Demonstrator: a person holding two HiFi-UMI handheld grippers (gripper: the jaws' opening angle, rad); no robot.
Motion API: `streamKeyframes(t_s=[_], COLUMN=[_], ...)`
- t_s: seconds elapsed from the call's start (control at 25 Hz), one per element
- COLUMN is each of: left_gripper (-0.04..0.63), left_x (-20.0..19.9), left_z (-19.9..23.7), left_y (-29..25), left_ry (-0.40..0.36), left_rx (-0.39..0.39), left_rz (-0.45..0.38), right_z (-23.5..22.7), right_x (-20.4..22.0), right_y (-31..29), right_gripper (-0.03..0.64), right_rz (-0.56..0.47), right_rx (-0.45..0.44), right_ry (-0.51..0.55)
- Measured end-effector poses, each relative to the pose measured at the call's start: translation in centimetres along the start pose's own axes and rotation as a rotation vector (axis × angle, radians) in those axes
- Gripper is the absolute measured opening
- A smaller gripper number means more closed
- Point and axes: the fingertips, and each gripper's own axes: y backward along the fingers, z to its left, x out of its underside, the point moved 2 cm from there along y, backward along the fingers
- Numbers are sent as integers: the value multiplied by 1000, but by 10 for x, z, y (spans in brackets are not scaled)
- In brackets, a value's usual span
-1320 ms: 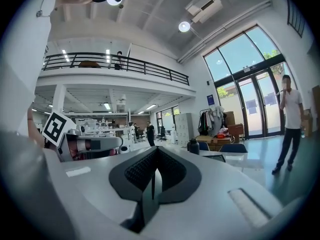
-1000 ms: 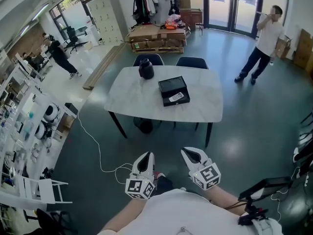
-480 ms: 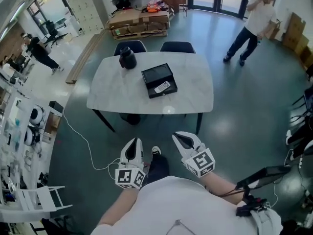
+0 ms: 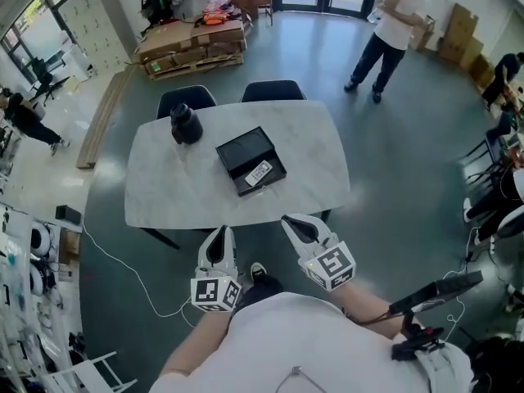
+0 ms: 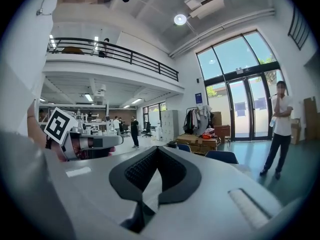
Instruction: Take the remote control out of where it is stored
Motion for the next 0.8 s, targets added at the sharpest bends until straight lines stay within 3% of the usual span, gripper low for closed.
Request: streamKeyframes(t_s=[0.2, 0.52, 0.8], left_gripper=[0, 0, 0], left_x=[-11, 5, 2], left_z=[29, 54, 54], left_y=[-49, -112, -179], left_ry=[1, 27, -3], left_rx=[79, 117, 95], left_rz=[21, 105, 137], right_z=[-24, -72, -135], right_x=[-14, -7, -8], right_y=[-45, -78, -116], right_gripper=[21, 21, 21], right_rz=[15, 73, 75], right_rx=[57, 129, 91], right_ry=[-27, -66, -92])
